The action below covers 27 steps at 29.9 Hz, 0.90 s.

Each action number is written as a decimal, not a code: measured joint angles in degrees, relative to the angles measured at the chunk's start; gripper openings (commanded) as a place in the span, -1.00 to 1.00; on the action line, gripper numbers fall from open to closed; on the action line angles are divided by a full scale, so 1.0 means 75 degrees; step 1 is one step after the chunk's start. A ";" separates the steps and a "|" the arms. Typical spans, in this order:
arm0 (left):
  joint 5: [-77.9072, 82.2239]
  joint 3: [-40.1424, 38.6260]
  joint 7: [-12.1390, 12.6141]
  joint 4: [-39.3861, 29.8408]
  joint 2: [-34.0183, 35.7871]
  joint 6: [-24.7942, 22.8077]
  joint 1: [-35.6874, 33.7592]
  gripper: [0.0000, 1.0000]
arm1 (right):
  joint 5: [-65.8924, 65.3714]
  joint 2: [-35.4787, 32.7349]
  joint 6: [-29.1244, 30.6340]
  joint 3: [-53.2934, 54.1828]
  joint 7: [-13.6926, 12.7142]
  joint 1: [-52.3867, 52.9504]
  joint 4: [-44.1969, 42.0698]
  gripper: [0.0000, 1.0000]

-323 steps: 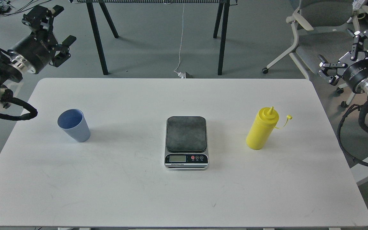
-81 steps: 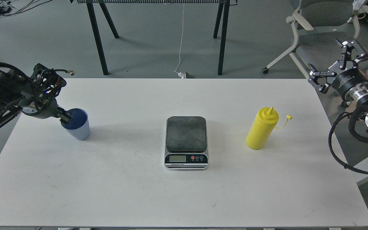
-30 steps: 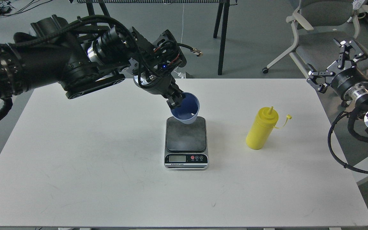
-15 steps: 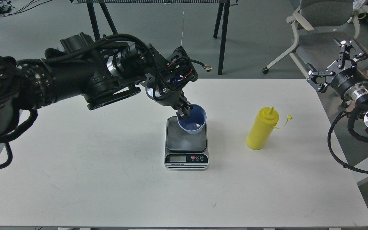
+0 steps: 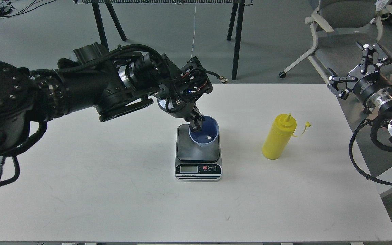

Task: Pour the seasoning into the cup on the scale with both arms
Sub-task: 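Lower the blue cup onto the scale and open the left gripper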

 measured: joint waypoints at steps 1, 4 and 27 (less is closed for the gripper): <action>0.0000 0.0014 0.0000 0.0005 0.0000 0.0000 0.0005 -0.96 | 0.0000 0.0000 0.0000 0.0002 0.0000 0.0000 0.0000 0.98; 0.0000 0.0030 0.0000 0.0010 0.0000 0.0000 0.0016 -0.96 | 0.0000 0.0000 0.0000 0.0009 0.0000 -0.0001 0.0000 0.98; -0.0012 0.0032 0.0001 0.0012 -0.0057 0.0000 0.0172 -0.89 | 0.0000 0.0000 0.0000 0.0018 0.0000 -0.0014 0.0000 0.98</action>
